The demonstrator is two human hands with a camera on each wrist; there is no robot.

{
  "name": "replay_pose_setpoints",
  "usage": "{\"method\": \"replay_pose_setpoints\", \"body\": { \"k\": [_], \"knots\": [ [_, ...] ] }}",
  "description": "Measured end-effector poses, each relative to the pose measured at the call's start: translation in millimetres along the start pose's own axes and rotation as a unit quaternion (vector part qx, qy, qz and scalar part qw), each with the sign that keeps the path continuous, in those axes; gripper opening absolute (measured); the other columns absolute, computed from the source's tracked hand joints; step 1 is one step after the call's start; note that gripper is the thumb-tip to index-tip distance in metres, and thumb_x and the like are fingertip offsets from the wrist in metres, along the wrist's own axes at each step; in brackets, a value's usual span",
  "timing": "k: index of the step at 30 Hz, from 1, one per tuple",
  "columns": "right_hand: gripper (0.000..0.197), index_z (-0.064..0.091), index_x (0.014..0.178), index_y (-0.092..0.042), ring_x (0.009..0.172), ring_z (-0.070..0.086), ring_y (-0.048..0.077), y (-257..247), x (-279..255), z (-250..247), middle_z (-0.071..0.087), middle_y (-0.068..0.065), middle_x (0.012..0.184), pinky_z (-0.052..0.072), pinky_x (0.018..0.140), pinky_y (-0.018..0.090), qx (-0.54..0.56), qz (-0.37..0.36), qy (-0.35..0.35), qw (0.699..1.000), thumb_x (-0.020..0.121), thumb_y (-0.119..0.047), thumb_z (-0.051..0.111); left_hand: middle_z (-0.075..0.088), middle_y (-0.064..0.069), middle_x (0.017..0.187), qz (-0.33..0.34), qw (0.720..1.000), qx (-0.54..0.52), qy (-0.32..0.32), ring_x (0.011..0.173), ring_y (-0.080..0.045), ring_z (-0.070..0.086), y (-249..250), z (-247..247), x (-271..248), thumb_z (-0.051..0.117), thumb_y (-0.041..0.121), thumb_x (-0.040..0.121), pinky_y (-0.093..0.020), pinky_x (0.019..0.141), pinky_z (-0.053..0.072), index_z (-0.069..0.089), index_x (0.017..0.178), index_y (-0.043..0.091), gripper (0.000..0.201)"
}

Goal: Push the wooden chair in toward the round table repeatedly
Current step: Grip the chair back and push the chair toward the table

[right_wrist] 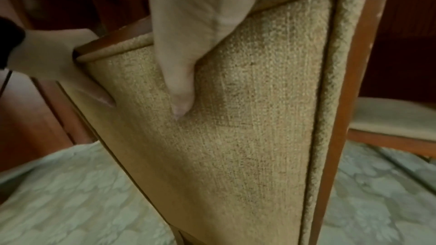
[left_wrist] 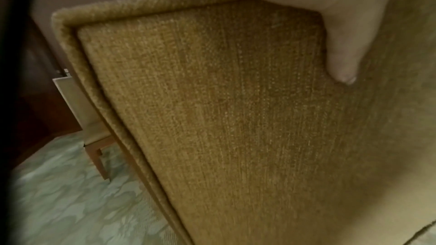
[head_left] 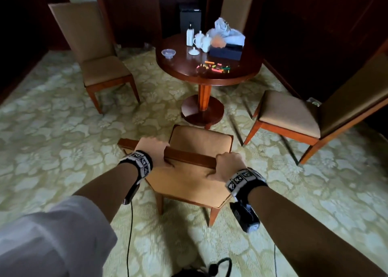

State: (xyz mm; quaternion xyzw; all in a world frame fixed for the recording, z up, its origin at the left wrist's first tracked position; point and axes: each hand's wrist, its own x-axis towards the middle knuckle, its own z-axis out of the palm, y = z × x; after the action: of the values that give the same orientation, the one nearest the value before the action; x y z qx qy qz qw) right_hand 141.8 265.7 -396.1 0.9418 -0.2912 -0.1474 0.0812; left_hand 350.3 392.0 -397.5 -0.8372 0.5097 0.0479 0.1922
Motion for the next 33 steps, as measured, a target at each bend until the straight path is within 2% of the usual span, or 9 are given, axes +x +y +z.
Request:
{"method": "replay_pose_setpoints", "body": {
  "k": [8,10,12,14,17,19,21,29,33],
  "knots": [
    [0.067,0.062,0.099,-0.015,0.086,0.062,0.024,1.5,-0.8,0.9,0.066,0.004,0.093,0.042,0.069,0.033,-0.026,-0.007,-0.002,1.000,0.077,-0.077,0.051,0.068,0.014,0.094,0.022,1.000,0.005,0.013,0.087,-0.017,0.066,-0.9,1.7,-0.2,0.044,0.091,0.059,-0.032,0.071,0.052,0.059,0.107,0.045,0.068],
    [0.066,0.063,0.101,-0.015,0.087,0.063,0.024,1.5,-1.3,0.9,0.066,0.003,0.094,0.040,0.069,0.032,-0.033,-0.005,0.003,0.999,0.078,-0.076,0.051,0.069,0.013,0.099,0.026,0.999,0.006,0.030,0.094,-0.017,0.066,-2.4,4.2,0.9,0.042,0.092,0.058,-0.037,0.089,0.050,0.059,0.110,0.042,0.074],
    [0.064,0.062,0.103,-0.016,0.091,0.063,0.024,2.4,-1.9,0.9,0.066,0.003,0.097,0.039,0.069,0.032,-0.033,-0.002,0.001,0.999,0.079,-0.074,0.051,0.069,0.010,0.109,0.043,0.998,0.018,0.038,0.107,-0.016,0.063,-4.0,5.8,0.6,0.041,0.093,0.060,-0.040,0.112,0.029,0.058,0.117,0.039,0.081],
    [0.063,0.061,0.106,-0.016,0.094,0.063,0.025,3.2,-2.5,0.4,0.066,0.004,0.101,0.042,0.073,0.032,-0.031,-0.005,0.002,1.000,0.080,-0.073,0.052,0.068,0.006,0.115,0.048,0.997,0.021,0.050,0.116,-0.017,0.058,-5.5,3.4,-2.1,0.042,0.092,0.062,-0.038,0.116,0.021,0.056,0.122,0.036,0.084],
    [0.062,0.061,0.107,-0.016,0.095,0.063,0.026,3.4,-3.3,-1.2,0.066,0.005,0.102,0.045,0.077,0.033,-0.029,-0.007,0.001,1.000,0.081,-0.072,0.051,0.067,0.004,0.115,0.048,0.997,0.029,0.056,0.116,-0.020,0.058,-6.8,1.7,-3.6,0.044,0.090,0.065,-0.037,0.107,0.036,0.055,0.125,0.033,0.084],
    [0.061,0.060,0.108,-0.017,0.095,0.063,0.025,3.6,-2.1,-2.1,0.066,0.004,0.101,0.045,0.078,0.033,-0.027,-0.005,-0.001,1.000,0.082,-0.071,0.051,0.068,0.005,0.107,0.044,0.997,0.035,0.049,0.101,-0.021,0.064,-7.6,2.0,-0.9,0.041,0.091,0.065,-0.036,0.087,0.049,0.056,0.121,0.034,0.081],
    [0.059,0.060,0.107,-0.017,0.094,0.063,0.024,4.0,0.7,-3.7,0.066,0.003,0.099,0.045,0.078,0.033,-0.031,-0.008,0.001,0.999,0.083,-0.070,0.051,0.068,0.005,0.101,0.049,0.997,0.043,0.044,0.091,-0.020,0.066,-9.2,0.7,2.6,0.038,0.092,0.065,-0.033,0.075,0.051,0.056,0.118,0.034,0.080],
    [0.061,0.060,0.106,-0.016,0.092,0.062,0.024,20.1,21.7,-7.9,0.065,0.002,0.097,0.042,0.073,0.032,-0.039,-0.012,-0.009,0.999,0.083,-0.072,0.049,0.067,0.005,0.099,0.055,0.996,0.049,0.046,0.089,-0.018,0.066,-7.8,-11.0,20.1,0.040,0.090,0.068,-0.030,0.068,0.047,0.059,0.114,0.031,0.077],
    [0.063,0.060,0.107,-0.016,0.091,0.062,0.024,32.2,43.1,-8.4,0.065,0.002,0.098,0.040,0.071,0.032,-0.042,-0.010,-0.004,0.999,0.082,-0.073,0.048,0.067,0.006,0.099,0.048,0.997,0.040,0.043,0.090,-0.018,0.066,-7.4,-15.1,41.7,0.037,0.093,0.064,-0.031,0.070,0.049,0.058,0.112,0.030,0.082]
  ]
}}
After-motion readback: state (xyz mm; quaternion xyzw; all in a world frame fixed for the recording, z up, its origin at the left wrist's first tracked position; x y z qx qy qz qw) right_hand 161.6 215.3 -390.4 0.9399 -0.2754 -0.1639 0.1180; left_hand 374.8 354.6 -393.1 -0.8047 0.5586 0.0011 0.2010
